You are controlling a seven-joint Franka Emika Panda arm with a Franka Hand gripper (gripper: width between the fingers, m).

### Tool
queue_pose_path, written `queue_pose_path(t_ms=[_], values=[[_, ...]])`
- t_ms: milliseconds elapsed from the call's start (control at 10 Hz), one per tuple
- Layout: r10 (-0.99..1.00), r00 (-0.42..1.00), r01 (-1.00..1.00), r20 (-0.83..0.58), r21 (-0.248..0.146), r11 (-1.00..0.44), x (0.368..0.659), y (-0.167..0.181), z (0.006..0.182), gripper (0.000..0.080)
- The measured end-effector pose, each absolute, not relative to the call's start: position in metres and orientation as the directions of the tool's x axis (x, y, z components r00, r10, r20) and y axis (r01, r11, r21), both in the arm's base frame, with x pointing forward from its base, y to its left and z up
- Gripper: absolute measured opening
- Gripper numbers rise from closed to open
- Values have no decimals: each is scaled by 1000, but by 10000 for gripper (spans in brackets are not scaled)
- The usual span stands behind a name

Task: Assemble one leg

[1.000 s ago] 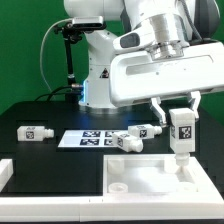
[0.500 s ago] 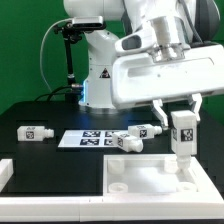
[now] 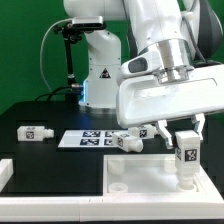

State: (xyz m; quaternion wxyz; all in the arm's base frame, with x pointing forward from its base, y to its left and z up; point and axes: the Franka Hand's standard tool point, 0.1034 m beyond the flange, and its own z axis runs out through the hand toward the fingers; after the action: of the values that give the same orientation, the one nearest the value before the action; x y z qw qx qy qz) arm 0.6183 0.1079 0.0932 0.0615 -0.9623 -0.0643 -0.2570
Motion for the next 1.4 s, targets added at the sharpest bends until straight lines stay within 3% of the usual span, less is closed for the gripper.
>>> queue_pose_path(t_ms=[700, 1400], values=[[79, 860, 142, 504, -89, -986, 626, 101, 81, 285], [79, 839, 143, 538, -78, -987, 626, 106, 80, 285]])
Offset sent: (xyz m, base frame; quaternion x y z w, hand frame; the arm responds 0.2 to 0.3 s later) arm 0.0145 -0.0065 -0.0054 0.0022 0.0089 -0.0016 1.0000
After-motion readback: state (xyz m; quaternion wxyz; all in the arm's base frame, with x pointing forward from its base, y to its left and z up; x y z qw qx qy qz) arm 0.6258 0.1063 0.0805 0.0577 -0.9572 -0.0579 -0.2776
